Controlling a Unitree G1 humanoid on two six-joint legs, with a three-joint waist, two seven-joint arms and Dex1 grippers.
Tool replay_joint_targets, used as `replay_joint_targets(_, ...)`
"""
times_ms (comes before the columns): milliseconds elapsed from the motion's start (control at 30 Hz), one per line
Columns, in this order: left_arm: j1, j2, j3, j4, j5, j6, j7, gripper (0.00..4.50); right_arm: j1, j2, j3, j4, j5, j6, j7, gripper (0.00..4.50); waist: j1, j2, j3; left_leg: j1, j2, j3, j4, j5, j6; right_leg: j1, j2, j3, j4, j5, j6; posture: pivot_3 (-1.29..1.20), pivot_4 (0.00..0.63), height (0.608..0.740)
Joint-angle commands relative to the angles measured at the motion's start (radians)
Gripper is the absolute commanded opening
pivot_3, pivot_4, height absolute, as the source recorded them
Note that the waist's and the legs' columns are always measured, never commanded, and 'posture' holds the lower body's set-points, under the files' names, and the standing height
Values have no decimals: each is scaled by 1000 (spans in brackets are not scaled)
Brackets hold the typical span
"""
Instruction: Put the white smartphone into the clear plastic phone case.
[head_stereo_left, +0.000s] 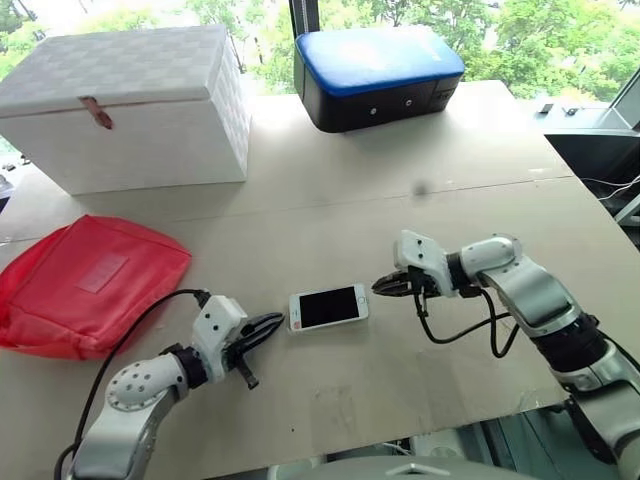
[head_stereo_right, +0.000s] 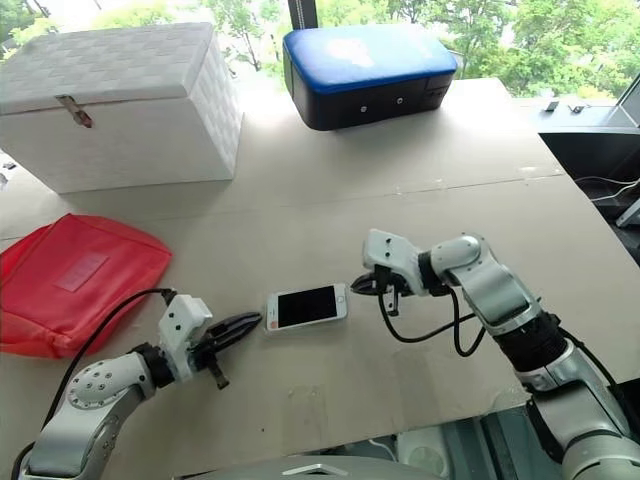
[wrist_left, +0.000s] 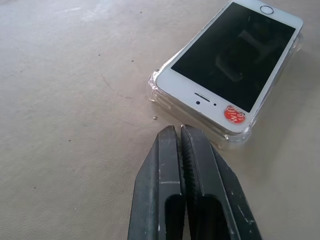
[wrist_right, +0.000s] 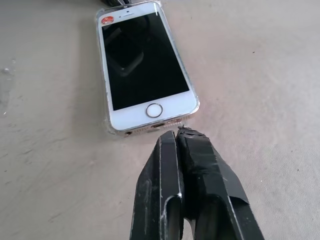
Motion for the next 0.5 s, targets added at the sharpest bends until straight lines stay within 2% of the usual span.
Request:
replay_joint_targets(33, -1, 5, -7, -11, 3, -9, -10, 125, 11, -15, 1, -47, 11, 6, -9, 0, 5, 0, 0, 0, 0, 0, 1, 0, 0, 1, 0, -1, 0, 0, 0, 0, 150, 734)
replay_joint_targets(500, -11, 15, -15, -21, 4, -2, -17, 125, 2, 30, 77, -29, 15, -4, -10, 0, 17, -1, 1, 0, 0, -1, 3, 2, -3, 3, 7, -3, 1, 0, 1, 0, 150, 734)
